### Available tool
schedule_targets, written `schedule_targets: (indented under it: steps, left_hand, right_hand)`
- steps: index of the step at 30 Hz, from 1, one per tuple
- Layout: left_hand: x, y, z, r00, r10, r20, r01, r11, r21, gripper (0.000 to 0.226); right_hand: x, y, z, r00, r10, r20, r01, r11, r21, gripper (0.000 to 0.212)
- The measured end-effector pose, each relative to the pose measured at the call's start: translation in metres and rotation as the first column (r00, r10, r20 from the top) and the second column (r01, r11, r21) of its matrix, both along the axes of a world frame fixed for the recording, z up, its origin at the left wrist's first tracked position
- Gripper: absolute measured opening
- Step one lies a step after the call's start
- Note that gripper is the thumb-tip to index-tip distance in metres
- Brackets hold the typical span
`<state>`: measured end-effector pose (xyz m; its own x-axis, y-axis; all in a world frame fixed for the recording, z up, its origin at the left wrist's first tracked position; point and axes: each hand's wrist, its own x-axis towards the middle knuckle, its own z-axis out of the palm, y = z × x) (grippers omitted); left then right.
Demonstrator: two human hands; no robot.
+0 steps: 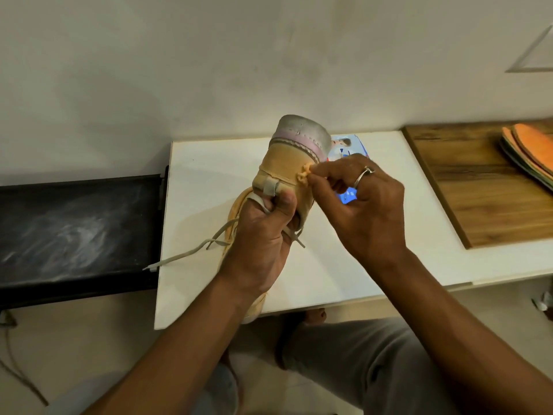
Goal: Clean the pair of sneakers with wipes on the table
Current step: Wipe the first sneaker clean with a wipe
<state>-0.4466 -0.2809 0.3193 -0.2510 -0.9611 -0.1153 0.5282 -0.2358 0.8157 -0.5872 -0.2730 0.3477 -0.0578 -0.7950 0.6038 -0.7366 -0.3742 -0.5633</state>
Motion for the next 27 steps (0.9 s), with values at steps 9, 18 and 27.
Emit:
schedule_targets:
  steps: [9,18,27]
  left_hand:
    - [0.0,0.0,-0.002,1.0,-0.01,0.017,0.01,1.0,-0.004,0.036]
    - [-0.003,0.002,-0.007,0.982,0.03,0.184,-0.019,0.998,-0.063,0.037]
    - [-0.007,0.008,-0.014,0.965,0.01,0.261,0.012,0.996,-0.085,0.031]
  right_hand:
    - [0.002,0.002,-0.003,1.0,0.007,-0.003,-0.007,1.0,0.022,0.014]
    - [0.007,-0.001,0.011,0.999,-0.043,0.013,0.043,0.999,-0.025,0.01]
    - [0.012,0.009,0.034,0.981,0.085,-0.173,-0.06,0.988,0.145,0.008]
